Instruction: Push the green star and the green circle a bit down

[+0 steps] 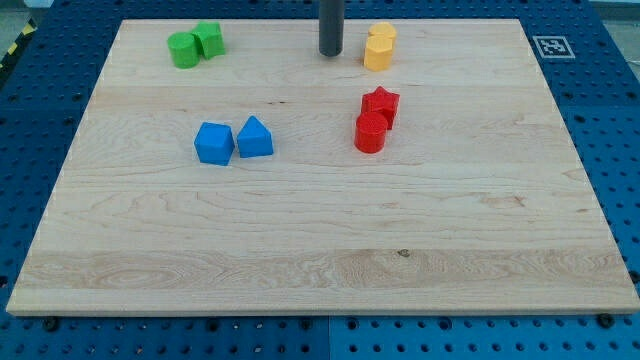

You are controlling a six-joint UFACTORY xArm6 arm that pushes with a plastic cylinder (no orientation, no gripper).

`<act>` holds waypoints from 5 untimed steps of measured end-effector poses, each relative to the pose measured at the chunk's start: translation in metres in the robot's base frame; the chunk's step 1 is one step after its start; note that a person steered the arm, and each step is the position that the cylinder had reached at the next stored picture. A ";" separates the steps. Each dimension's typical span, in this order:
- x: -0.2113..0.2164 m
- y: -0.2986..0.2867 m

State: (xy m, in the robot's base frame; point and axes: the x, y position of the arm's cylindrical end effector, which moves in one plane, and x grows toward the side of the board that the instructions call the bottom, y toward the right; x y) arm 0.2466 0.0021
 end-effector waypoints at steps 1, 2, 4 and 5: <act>-0.032 -0.025; -0.049 -0.079; -0.052 -0.141; -0.049 -0.171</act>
State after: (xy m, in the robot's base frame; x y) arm 0.1971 -0.1684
